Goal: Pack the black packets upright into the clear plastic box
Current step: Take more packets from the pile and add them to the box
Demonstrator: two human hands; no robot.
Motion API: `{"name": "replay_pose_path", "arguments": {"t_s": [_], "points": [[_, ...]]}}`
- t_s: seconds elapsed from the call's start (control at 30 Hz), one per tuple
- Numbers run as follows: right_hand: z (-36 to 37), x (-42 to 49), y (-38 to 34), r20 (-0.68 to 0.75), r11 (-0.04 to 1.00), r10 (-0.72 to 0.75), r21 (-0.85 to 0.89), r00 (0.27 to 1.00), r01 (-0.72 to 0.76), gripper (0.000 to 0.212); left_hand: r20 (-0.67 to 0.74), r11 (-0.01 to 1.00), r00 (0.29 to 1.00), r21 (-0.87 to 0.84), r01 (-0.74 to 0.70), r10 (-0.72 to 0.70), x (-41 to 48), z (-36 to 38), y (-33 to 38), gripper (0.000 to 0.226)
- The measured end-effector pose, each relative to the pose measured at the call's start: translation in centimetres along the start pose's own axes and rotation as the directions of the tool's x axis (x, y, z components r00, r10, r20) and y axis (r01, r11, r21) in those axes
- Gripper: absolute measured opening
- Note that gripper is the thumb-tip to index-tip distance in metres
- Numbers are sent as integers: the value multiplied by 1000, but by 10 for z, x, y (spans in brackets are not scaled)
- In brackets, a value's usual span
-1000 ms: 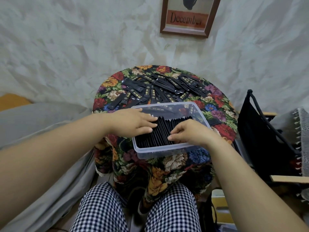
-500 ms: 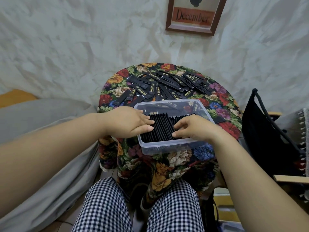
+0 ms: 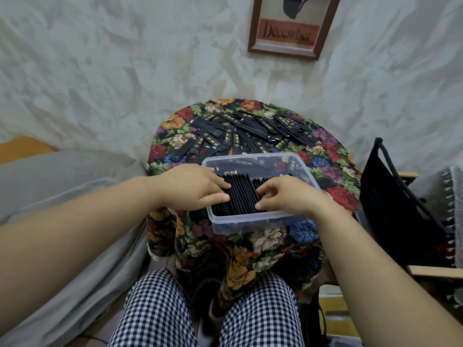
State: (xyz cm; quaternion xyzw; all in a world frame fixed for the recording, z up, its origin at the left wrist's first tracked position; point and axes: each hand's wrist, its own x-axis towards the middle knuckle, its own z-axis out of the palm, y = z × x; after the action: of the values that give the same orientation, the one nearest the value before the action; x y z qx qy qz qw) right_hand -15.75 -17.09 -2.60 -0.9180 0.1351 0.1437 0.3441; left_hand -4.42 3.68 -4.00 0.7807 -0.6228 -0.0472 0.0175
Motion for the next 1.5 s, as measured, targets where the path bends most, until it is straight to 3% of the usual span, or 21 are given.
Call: {"name": "replay_pose_path", "arguments": {"t_s": [0.1,0.37,0.7,0.83,1.03,1.1,1.2,1.37,1.5], "points": [[0,0,0,9,1000,9,5,1000,-9,46,-27,995,996,-36,88,-89,8,-3,5,41],[-2,-1,1,17,999,27,-26,999,-26,44,54,989,994,-114,97,-92,59,-1,26,39],[-18,-8,11,37,999,-20,-44,999,21,32,58,994,994,-43,100,-98,64,10,19,33],[-46,-9,18,-138,987,-36,150,990,57,19,50,995,996,-57,80,-78,64,11,19,31],[-90,45,50,-465,932,21,330,885,152,8,59,992,994,-75,98,-93,61,13,17,30],[-100,78,68,-514,950,47,287,857,120,9,54,992,995,-83,94,-90,61,14,16,30],[-112,127,88,-524,982,81,189,848,23,32,45,992,996,-90,87,-83,61,17,13,30],[-125,198,99,-409,995,67,-44,910,-94,62,21,993,997,-93,76,-75,60,18,12,31],[-124,241,95,-415,947,-30,-304,909,-107,66,-68,991,995,-116,62,-70,60,22,12,34]]}}
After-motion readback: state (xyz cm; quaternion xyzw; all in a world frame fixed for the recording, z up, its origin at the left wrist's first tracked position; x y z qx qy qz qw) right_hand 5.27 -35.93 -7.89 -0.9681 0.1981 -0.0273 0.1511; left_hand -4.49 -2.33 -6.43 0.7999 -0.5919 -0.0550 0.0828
